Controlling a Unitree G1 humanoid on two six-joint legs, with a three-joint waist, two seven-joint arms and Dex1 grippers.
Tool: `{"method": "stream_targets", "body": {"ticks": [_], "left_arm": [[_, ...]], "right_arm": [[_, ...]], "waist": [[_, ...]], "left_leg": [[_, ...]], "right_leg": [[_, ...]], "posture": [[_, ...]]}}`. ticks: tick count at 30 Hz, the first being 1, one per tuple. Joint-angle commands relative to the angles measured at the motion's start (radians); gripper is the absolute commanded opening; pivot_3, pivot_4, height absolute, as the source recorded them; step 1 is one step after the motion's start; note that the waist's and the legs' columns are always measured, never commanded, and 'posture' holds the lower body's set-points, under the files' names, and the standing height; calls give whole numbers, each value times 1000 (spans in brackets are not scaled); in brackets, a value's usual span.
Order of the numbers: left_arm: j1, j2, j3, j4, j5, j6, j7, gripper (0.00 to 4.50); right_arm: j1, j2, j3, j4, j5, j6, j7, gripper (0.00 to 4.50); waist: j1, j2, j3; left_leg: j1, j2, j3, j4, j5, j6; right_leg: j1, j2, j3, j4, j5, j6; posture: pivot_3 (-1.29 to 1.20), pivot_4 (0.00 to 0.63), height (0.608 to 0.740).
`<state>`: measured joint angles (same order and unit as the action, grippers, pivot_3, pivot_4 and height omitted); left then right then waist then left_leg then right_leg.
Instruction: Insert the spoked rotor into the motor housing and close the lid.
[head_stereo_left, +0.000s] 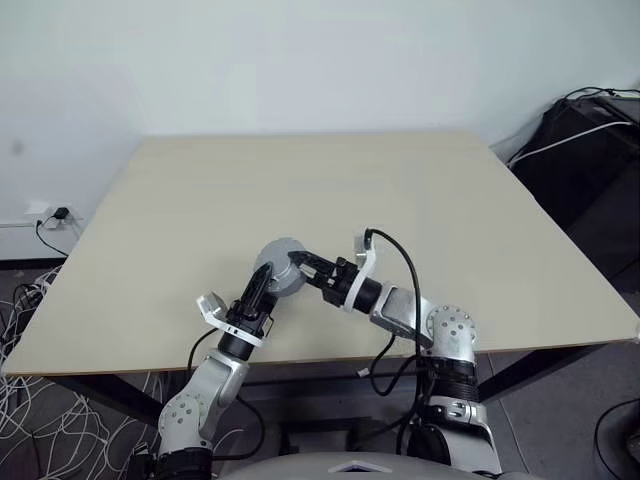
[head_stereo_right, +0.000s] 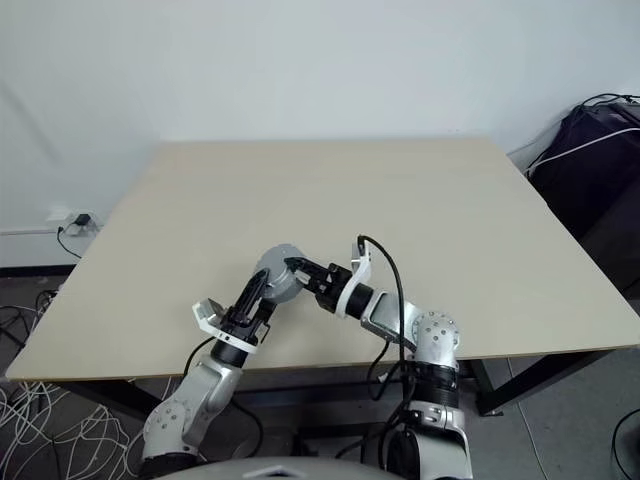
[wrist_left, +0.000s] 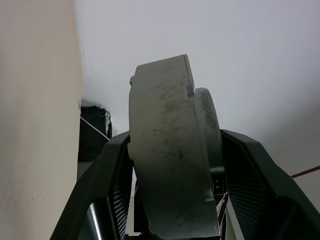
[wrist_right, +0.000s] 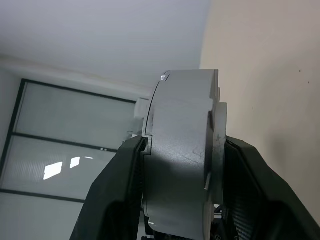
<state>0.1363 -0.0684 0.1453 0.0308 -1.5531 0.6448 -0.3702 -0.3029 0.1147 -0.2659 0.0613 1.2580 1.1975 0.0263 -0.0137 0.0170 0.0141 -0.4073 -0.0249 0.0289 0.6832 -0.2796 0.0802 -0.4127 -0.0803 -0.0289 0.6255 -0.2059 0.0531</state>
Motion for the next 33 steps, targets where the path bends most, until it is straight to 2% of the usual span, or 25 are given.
{"method": "stream_targets", "body": {"ticks": [1,2,4,7,17,22,30,33], "left_arm": [[-9,-107,-15,-40,6,-13,-11,2299],[-9,-107,-14,-40,7,-14,-11,2285],[-8,-109,-14,-42,11,-16,-12,2115],[-6,-111,-14,-43,14,-19,-12,2115],[-1,-117,-1,-55,21,-52,-11,2115],[-5,-127,16,-65,48,-123,-6,2115],[-52,-126,46,-48,133,-276,40,2114],[-86,-121,68,-35,158,-330,66,2114]], "right_arm": [[74,30,73,-50,-51,-25,14,2692],[75,23,79,-55,-52,-25,23,2900],[83,11,94,-72,-52,-20,42,3601],[93,-3,111,-87,-52,-20,49,4500],[99,-35,96,-104,-50,-35,60,4500],[120,-92,105,-143,-89,-55,82,4500],[200,-293,322,-283,-438,-265,216,4500],[236,-355,425,-313,-640,-456,257,4500]], "waist": [[0,0,0],[1,-1,0],[0,-1,1],[-1,-1,2],[2,-4,4],[2,-5,4],[3,-7,5],[4,-8,6]], "left_leg": [[0,0,0,0,0,0],[0,0,0,0,0,0],[0,0,0,0,0,0],[0,0,0,0,0,0],[0,0,0,0,0,0],[-1,0,0,0,0,0],[-1,0,0,0,0,0],[-1,0,0,0,0,0]], "right_leg": [[0,0,0,0,0,0],[0,0,0,0,0,0],[0,0,0,0,0,0],[-1,0,0,0,0,0],[-1,-1,0,-1,0,0],[-1,-1,0,-1,0,0],[-1,-1,0,-1,0,0],[-1,-1,0,-1,0,0]], "posture": [[0,0,740],[0,0,740],[0,0,740],[0,0,740],[0,0,740],[0,0,740],[0,0,740],[0,0,740]]}}
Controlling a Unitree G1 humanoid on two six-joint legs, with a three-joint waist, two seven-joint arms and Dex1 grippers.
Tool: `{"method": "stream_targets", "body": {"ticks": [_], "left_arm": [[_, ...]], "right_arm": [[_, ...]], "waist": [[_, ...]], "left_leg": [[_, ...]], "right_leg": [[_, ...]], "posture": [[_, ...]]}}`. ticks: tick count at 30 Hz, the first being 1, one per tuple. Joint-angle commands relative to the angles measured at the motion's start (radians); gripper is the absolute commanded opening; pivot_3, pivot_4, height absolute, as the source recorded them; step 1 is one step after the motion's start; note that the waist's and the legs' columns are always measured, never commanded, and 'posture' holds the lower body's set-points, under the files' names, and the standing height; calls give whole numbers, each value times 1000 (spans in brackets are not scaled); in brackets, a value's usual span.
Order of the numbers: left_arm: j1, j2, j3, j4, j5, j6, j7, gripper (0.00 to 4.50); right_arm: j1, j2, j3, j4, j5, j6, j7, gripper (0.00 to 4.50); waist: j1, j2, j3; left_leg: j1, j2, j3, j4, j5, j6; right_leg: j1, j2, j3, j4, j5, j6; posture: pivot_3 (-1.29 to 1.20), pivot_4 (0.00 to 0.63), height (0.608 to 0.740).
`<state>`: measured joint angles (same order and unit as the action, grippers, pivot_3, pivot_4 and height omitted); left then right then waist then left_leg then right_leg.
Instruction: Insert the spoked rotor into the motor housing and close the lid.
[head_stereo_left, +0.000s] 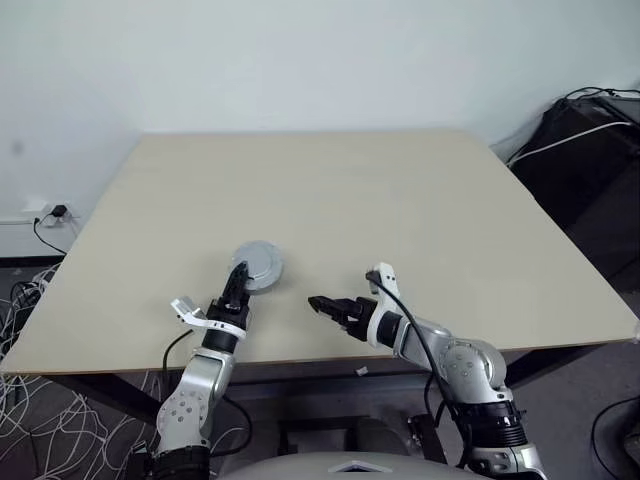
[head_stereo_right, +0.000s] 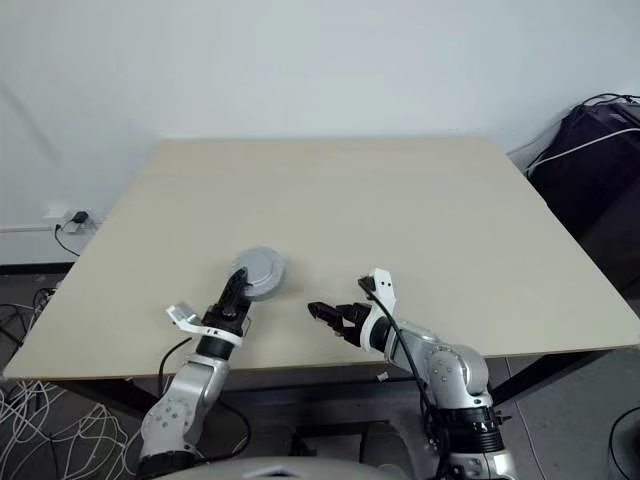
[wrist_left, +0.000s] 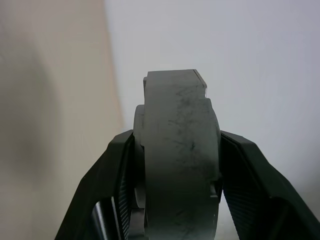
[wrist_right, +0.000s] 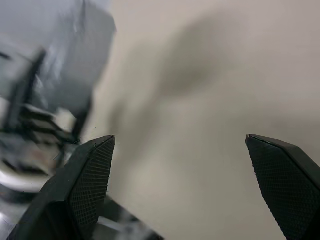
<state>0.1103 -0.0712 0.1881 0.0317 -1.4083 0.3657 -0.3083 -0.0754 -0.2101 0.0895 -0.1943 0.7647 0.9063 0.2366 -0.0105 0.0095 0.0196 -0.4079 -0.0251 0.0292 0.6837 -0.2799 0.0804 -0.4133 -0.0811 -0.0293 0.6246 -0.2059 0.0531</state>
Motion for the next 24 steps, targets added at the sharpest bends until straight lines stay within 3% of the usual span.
{"method": "stream_targets", "body": {"ticks": [1,5,16,24], "left_arm": [[-79,-117,38,-29,26,-79,19,2114],[-151,-99,74,-7,60,-143,62,2114],[-344,-49,204,179,140,-221,116,2114],[-503,-37,279,382,236,-271,156,2114]], "right_arm": [[21,-57,110,-61,-224,-251,70,4500],[62,-101,184,-47,-396,-490,141,4500],[121,-37,163,92,-603,-934,153,4500],[148,-2,138,173,-661,-1035,121,4500]], "waist": [[1,-1,1],[3,-5,3],[7,-15,7],[14,-19,8]], "left_leg": [[0,0,0,0,0,0],[0,0,0,1,0,0],[1,-1,0,1,3,-5],[2,-1,0,2,4,-6]], "right_leg": [[0,0,0,0,0,0],[1,0,0,0,1,1],[3,2,0,0,2,3],[4,2,1,0,2,4]], "posture": [[0,0,740],[0,0,740],[0,0,740],[0,0,740]]}}
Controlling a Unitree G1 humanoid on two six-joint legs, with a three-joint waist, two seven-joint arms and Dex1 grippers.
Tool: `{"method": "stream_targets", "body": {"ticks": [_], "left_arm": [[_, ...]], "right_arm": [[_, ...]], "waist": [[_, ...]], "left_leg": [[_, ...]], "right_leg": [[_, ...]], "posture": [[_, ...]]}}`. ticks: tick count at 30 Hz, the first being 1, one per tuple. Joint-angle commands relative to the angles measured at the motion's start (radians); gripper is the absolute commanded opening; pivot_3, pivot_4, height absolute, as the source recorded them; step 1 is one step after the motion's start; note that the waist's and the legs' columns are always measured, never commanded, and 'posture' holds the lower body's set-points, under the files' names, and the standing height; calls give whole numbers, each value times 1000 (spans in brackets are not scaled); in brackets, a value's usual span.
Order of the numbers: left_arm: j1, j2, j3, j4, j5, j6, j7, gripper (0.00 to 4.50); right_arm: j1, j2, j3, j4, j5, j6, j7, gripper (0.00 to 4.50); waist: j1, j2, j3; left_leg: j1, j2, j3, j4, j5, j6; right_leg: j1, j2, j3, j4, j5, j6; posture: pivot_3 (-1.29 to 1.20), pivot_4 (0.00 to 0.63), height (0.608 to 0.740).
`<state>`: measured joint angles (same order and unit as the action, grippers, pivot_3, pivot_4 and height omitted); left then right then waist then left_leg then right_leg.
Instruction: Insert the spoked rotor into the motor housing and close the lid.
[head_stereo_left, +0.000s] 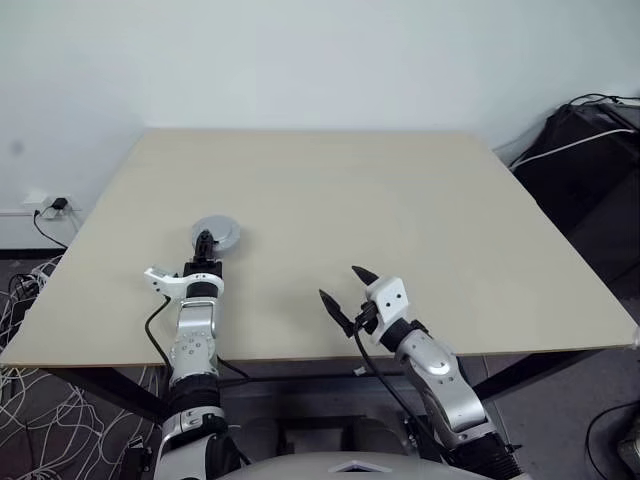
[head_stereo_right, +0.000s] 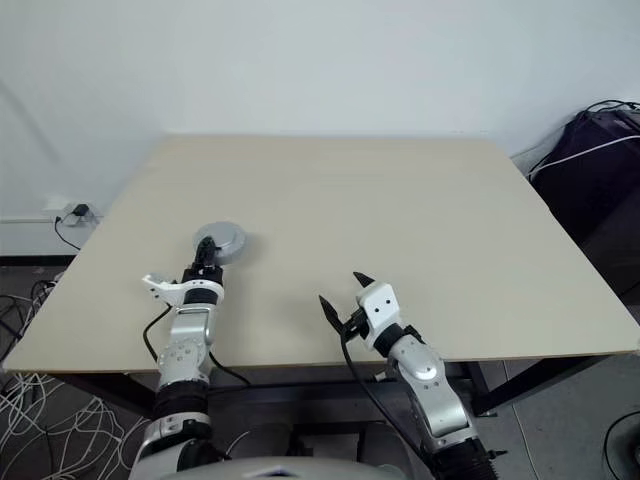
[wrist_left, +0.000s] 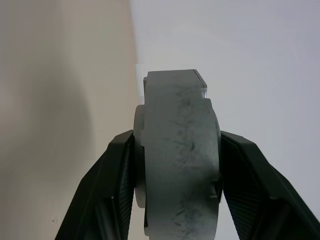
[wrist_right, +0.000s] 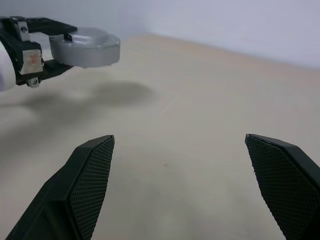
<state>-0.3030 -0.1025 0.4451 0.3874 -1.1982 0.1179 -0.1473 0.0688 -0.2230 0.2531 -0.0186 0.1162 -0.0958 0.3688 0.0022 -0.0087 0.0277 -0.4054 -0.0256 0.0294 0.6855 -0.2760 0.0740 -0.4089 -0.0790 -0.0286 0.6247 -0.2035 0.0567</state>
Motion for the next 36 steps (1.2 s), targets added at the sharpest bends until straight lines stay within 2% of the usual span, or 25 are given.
{"method": "stream_targets", "body": {"ticks": [1,7,15,24,25,30,36], "left_arm": [[-110,-2,31,53,39,-28,-2,2114],[-236,22,86,235,126,-56,17,2114],[-333,49,135,416,226,-85,37,2114],[-340,29,158,470,298,-83,100,2114],[-335,25,158,463,303,-82,105,2852],[-295,-1,152,408,342,-83,157,4438],[-189,-64,131,247,367,-37,244,4478]], "right_arm": [[6,14,-27,-1,-15,-34,-11,4500],[20,32,-42,-2,-6,-6,-4,4500],[25,40,-39,-12,-17,20,5,4500],[27,46,-37,-27,-23,51,4,4500],[26,47,-37,-32,-24,57,4,4500],[28,53,-33,-68,-29,90,-3,4500],[27,59,-30,-85,-34,115,-5,4500]], "waist": [[3,-1,0],[4,-1,0],[2,-1,0],[4,-1,0],[4,-1,0],[4,0,-1],[-1,1,-5]], "left_leg": [[0,0,0,0,0,0],[0,0,0,0,0,0],[0,0,0,0,0,-1],[4,0,0,0,1,-1],[6,0,0,0,0,-1],[12,1,0,0,-2,3],[12,1,0,-1,-2,3]], "right_leg": [[0,0,0,0,0,0],[0,0,0,0,0,0],[0,1,0,0,1,0],[4,0,0,1,1,0],[6,0,0,1,1,0],[10,-1,0,1,1,0],[10,-1,0,1,1,-1]], "posture": [[0,0,740],[0,0,740],[0,0,740],[0,0,740],[0,0,740],[0,0,740],[0,0,740]]}}
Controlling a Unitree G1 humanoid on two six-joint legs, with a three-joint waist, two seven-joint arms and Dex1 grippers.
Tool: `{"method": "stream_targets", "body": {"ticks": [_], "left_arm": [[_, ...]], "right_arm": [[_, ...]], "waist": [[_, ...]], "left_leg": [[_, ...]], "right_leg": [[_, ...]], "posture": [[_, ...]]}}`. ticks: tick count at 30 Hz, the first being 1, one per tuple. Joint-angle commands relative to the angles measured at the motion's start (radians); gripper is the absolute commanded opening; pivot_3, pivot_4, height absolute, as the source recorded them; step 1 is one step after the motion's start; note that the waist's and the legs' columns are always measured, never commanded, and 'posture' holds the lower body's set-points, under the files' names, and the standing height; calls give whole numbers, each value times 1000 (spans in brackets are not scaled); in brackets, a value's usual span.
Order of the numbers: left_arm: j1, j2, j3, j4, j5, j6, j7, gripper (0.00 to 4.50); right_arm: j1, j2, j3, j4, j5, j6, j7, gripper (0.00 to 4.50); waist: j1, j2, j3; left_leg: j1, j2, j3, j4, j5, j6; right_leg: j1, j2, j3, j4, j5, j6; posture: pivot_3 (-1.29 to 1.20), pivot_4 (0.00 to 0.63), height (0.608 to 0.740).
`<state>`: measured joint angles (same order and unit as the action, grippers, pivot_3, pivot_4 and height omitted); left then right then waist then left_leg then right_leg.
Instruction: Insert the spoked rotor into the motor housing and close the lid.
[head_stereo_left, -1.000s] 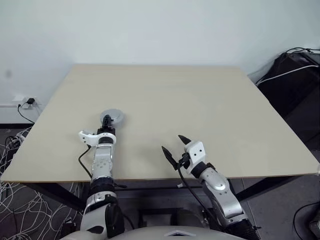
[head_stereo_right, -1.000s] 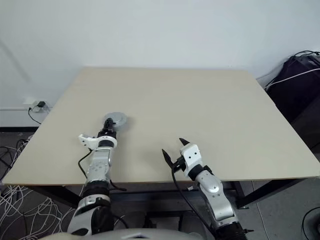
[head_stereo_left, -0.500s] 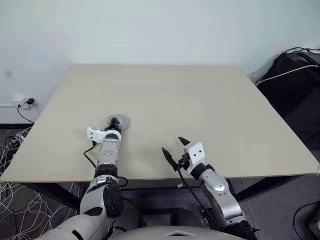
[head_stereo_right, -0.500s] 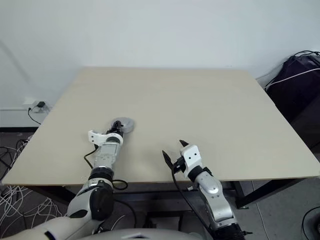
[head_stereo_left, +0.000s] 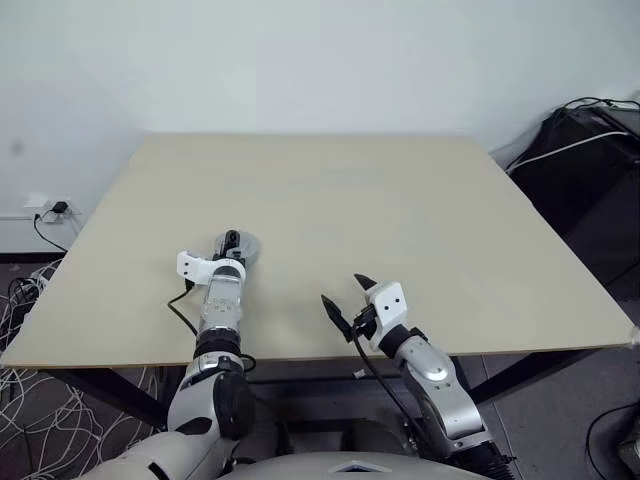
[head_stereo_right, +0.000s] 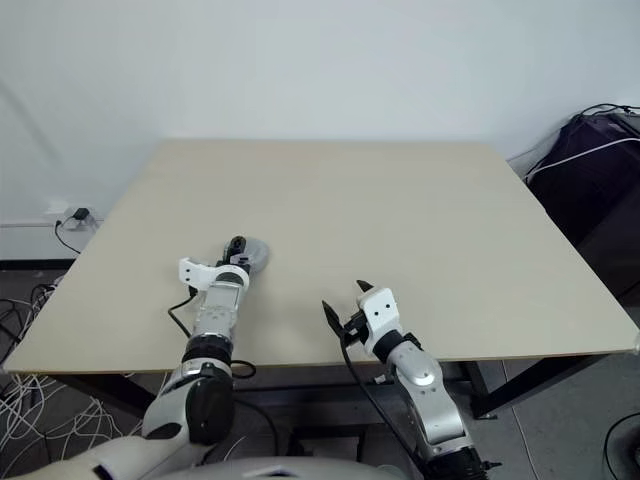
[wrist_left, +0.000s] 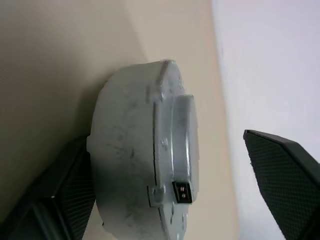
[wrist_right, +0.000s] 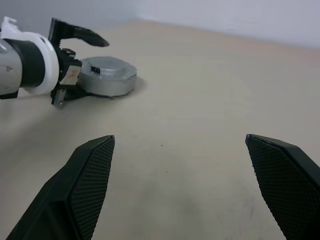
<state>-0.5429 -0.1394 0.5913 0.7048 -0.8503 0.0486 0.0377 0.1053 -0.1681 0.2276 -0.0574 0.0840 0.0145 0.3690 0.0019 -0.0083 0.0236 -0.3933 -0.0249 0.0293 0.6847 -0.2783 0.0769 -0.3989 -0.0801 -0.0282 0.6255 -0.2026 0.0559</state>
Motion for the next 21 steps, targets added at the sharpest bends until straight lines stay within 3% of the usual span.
{"method": "stream_targets", "body": {"ticks": [1,10,16,21], "left_arm": [[75,-40,-23,-106,24,48,76,4478],[373,-109,-175,-483,32,280,173,4478],[588,13,-427,-708,161,342,34,4478],[656,66,-521,-765,292,250,-57,4478]], "right_arm": [[-8,5,-5,-47,-3,6,-4,4500],[-4,11,-13,-36,11,5,7,4500],[13,27,-50,-21,10,-29,-30,4500],[27,52,-81,-9,-24,-66,-103,4500]], "waist": [[-2,1,-2],[-10,2,-3],[-8,10,-9],[4,13,-9]], "left_leg": [[0,0,0,0,0,0],[1,1,-1,0,-1,-5],[8,-1,2,-2,-5,-3],[10,-1,2,-2,-5,-3]], "right_leg": [[0,0,0,0,0,0],[-2,0,0,1,1,-2],[0,-3,1,-1,0,-4],[1,-12,-1,0,-2,3]], "posture": [[0,0,740],[0,0,740],[0,0,740],[0,0,740]]}}
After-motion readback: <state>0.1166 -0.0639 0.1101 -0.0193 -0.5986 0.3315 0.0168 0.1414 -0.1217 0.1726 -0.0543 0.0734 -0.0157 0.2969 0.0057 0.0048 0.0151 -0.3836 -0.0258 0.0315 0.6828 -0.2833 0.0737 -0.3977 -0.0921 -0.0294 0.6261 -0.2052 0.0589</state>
